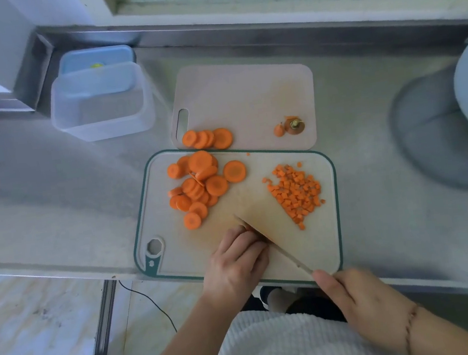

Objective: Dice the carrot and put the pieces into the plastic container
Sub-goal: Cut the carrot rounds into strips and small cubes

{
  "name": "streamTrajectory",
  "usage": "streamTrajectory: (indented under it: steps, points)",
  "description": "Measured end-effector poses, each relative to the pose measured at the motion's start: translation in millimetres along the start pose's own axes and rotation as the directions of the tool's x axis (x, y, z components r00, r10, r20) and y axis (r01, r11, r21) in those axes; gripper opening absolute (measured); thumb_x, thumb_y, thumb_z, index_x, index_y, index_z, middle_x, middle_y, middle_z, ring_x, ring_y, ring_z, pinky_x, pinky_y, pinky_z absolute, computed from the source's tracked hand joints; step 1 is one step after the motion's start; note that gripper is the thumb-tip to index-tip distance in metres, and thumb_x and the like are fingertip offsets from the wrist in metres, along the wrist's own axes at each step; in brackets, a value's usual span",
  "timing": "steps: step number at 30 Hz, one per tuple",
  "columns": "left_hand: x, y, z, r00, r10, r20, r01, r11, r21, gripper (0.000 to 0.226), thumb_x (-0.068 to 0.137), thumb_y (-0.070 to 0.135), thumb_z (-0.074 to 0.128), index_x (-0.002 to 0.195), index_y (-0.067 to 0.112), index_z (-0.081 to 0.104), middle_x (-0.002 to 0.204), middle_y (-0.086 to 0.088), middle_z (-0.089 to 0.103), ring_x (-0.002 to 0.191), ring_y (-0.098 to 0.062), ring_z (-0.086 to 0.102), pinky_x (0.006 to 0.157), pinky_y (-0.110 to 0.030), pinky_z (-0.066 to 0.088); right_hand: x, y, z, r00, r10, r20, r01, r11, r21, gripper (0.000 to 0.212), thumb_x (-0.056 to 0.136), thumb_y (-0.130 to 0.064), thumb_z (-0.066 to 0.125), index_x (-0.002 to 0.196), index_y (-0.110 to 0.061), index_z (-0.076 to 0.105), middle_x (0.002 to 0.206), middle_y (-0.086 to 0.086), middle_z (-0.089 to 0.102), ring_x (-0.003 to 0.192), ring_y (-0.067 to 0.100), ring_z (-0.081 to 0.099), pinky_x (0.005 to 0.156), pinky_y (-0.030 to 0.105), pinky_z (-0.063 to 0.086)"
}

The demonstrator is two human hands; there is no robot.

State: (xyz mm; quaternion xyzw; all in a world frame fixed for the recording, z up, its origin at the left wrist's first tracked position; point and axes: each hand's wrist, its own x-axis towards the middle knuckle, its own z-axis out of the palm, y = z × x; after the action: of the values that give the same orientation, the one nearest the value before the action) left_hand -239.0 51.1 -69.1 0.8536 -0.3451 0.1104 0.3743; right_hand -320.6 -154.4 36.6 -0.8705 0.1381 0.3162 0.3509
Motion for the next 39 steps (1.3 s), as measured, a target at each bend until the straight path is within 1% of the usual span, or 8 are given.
streamTrajectory:
  steps: [3,8,11,16,21,26,30,39]
  points:
    - [1.3,0.3,0.4,1.000,0.004,0.006,-0.004,1.000,0.012,0.001,0.089,0.004,0.076,0.088,0.003,0.076,0.095,-0.008,0.071,0.096,-0.029,0.067,0.085,-0.033,0.055,15.4,-7.5,1.1,1.000,-0.022,0.018,0.022,1.000,0.006,0.066,0.079,-0.075,0.013,0.053,-0.018,0.034,0.046,-0.002,0.035,0.045,0.010,0.035,0.052,0.028,0.035]
    - [3.9,2.5,-1.4,1.000,0.001,-0.024,-0.001,1.000,-0.004,0.010,0.093,0.008,0.072,0.087,0.002,0.077,0.096,-0.007,0.073,0.103,-0.028,0.068,0.087,-0.033,0.056,33.1,-24.4,6.0,0.996,-0.086,-0.034,0.084,0.996,-0.041,0.072,0.083,-0.074,0.014,0.054,-0.015,0.042,0.050,0.002,0.049,0.051,0.018,0.051,0.059,0.038,0.043]
    - [0.6,3.5,-3.3,1.000,0.010,-0.017,-0.010,1.000,-0.001,0.005,0.090,0.005,0.075,0.089,0.001,0.076,0.098,-0.009,0.072,0.102,-0.030,0.066,0.087,-0.035,0.055,22.7,-14.5,1.8,0.995,-0.085,-0.047,0.085,0.996,-0.009,0.070,0.080,-0.077,0.015,0.052,-0.018,0.040,0.046,-0.001,0.044,0.045,0.010,0.044,0.055,0.033,0.041]
    - [-5.2,1.9,-4.4,1.000,0.009,-0.010,-0.009,1.000,-0.005,0.002,0.089,0.001,0.074,0.090,-0.001,0.076,0.099,-0.010,0.071,0.099,-0.032,0.067,0.084,-0.038,0.055,-2.7,5.0,-2.2,0.997,-0.066,-0.032,0.065,0.998,-0.025,0.076,0.074,-0.083,0.009,0.050,-0.016,0.035,0.046,-0.007,0.047,0.047,0.011,0.043,0.048,0.020,0.031]
    - [-4.6,2.1,-3.7,1.000,-0.011,0.009,0.011,1.000,-0.024,0.002,0.088,0.000,0.076,0.090,-0.001,0.076,0.099,-0.009,0.072,0.099,-0.030,0.068,0.084,-0.035,0.056,5.3,1.4,2.4,1.000,-0.018,0.024,0.019,0.999,-0.031,0.068,0.083,-0.074,0.011,0.053,-0.018,0.036,0.045,-0.001,0.037,0.044,0.010,0.037,0.050,0.021,0.034]
    - [-1.7,1.3,-7.1,1.000,0.003,0.025,-0.002,1.000,-0.030,0.003,0.088,0.001,0.075,0.090,-0.001,0.076,0.099,-0.010,0.072,0.099,-0.030,0.069,0.086,-0.036,0.056,21.7,-10.8,9.8,0.999,-0.053,-0.001,0.053,0.998,-0.039,0.069,0.080,-0.075,0.014,0.052,-0.017,0.039,0.042,-0.005,0.047,0.043,0.009,0.040,0.049,0.024,0.035]
    - [-3.1,3.4,-12.0,0.999,0.019,0.043,-0.019,1.000,-0.020,0.005,0.086,-0.001,0.076,0.091,-0.001,0.075,0.099,-0.010,0.071,0.098,-0.030,0.066,0.085,-0.036,0.055,14.7,-4.6,0.6,0.997,-0.076,-0.003,0.076,0.997,0.023,0.065,0.081,-0.074,0.020,0.050,-0.017,0.032,0.041,-0.002,0.033,0.042,0.010,0.034,0.048,0.023,0.030]
    - [-9.3,2.1,-8.4,1.000,-0.018,0.011,0.018,1.000,-0.002,0.006,0.084,-0.003,0.078,0.088,0.001,0.077,0.099,-0.008,0.073,0.094,-0.028,0.069,0.082,-0.038,0.056,4.9,-0.7,-2.3,0.997,-0.051,0.050,0.051,0.999,0.006,0.061,0.083,-0.068,0.021,0.051,-0.018,0.031,0.040,-0.005,0.037,0.043,0.010,0.035,0.048,0.021,0.031]
